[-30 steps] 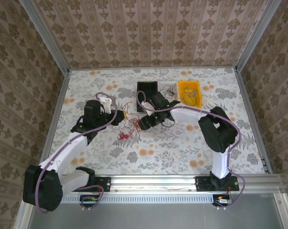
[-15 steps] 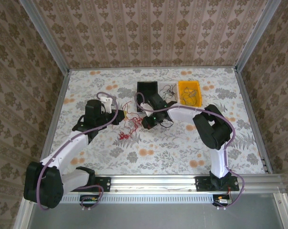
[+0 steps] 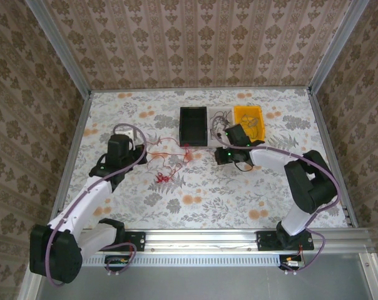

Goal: Untangle the cables

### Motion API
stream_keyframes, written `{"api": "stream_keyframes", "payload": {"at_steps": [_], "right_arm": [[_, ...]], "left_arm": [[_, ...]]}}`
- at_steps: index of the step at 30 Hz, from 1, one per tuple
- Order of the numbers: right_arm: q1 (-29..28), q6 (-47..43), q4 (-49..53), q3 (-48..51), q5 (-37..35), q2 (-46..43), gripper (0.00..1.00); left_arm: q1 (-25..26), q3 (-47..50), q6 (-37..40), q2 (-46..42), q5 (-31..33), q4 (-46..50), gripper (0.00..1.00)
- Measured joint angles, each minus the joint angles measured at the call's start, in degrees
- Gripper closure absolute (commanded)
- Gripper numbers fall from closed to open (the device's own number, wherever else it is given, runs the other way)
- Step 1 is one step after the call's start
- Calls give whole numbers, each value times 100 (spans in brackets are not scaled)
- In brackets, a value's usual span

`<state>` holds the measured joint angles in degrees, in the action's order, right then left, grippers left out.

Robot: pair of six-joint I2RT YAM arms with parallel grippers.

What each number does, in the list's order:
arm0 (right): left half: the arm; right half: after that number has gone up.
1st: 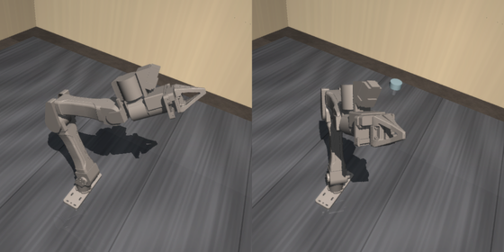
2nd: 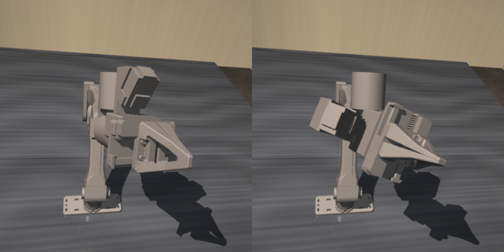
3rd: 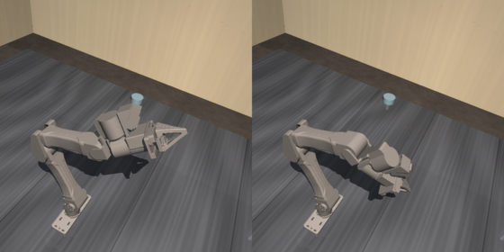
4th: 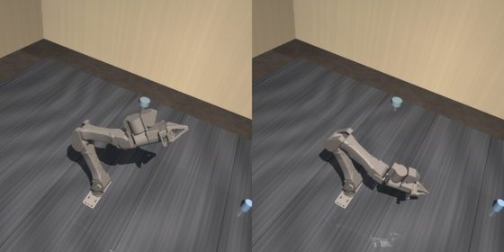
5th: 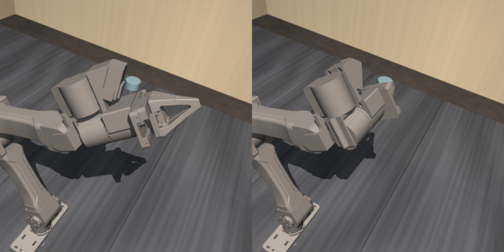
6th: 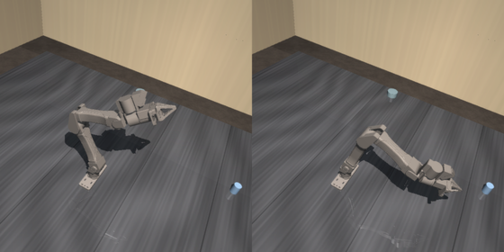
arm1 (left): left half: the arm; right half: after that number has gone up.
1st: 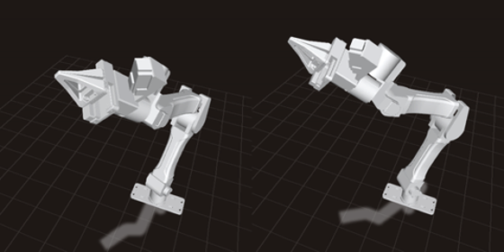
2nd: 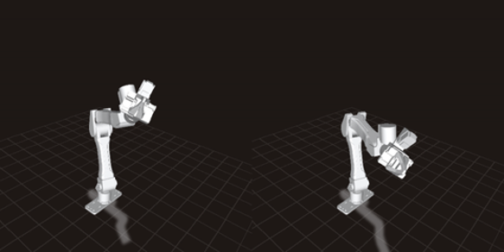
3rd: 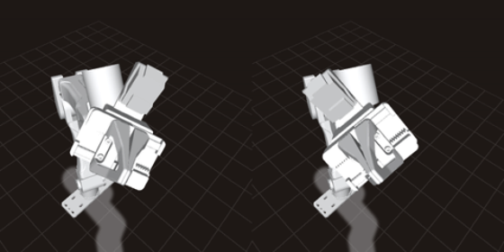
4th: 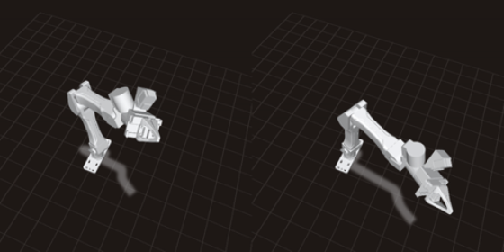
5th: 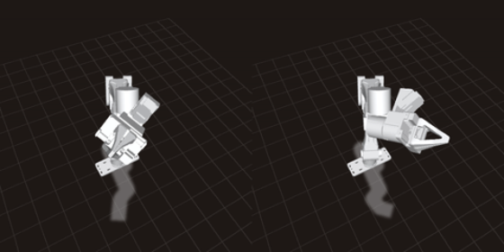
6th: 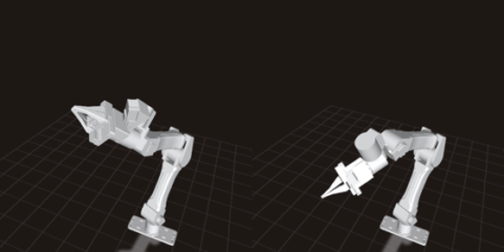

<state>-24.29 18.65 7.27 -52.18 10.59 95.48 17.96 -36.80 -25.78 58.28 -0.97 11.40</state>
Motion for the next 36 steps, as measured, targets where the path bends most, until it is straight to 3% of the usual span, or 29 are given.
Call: {"api": "stream_keyframes", "payload": {"at_steps": [7,21,30,36], "right_arm": [[614,459,170,564,-673,-313,100],[896,824,481,973,-1572,-1040,100],[927,905,424,1073,-1624,-1064,100],[927,903,306,1145,-1622,-1014,100]], "left_arm": [[-175,0,-166,-79,841,385,100],[-444,-72,-413,-219,2009,925,100],[-522,-133,-358,-358,284,-210,100],[-323,-691,-356,-348,127,-529,100]]}}
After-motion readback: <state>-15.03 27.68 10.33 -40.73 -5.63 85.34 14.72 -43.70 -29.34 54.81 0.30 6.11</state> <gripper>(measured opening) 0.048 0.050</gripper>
